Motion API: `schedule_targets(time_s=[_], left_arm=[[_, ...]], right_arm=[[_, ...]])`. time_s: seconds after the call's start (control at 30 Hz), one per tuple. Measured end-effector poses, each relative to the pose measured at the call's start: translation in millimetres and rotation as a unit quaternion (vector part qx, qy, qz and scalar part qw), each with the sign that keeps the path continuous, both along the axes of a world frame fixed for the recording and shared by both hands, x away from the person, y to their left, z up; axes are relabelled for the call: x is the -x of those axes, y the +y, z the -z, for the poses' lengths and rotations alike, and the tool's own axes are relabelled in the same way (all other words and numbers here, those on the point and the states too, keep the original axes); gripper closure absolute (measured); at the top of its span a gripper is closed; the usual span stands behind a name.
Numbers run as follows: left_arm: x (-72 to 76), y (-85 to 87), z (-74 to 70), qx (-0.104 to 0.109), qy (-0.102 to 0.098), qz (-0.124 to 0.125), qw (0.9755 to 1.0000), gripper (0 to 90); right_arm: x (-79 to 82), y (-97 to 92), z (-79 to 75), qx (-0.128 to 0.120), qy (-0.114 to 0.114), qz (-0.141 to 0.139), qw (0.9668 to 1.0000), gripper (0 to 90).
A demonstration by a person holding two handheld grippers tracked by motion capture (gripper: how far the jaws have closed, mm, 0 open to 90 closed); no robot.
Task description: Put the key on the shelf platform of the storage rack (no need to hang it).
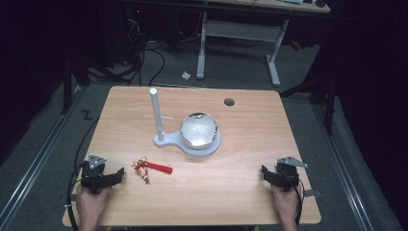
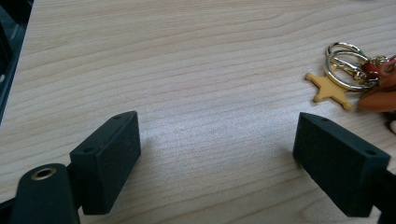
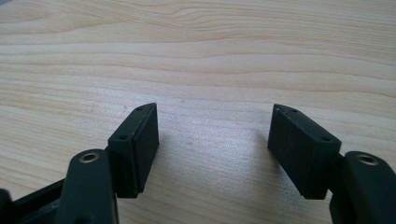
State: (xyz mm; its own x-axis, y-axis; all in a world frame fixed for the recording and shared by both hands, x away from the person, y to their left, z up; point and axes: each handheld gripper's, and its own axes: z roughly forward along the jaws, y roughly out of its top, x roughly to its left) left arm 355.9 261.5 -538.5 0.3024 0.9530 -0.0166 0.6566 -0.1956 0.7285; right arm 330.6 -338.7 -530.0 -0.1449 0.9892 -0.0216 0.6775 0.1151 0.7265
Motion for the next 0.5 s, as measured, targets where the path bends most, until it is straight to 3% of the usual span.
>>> schedule_targets(time_s=[0.5], left_arm=[[-1.6, 0.5, -1.5, -0.001, 0.008, 0.002, 1.0, 15.3]], right_arm=[[-0.2, 0.3, 0.0, -0.001, 0.0, -0.009, 1.0, 32.8]])
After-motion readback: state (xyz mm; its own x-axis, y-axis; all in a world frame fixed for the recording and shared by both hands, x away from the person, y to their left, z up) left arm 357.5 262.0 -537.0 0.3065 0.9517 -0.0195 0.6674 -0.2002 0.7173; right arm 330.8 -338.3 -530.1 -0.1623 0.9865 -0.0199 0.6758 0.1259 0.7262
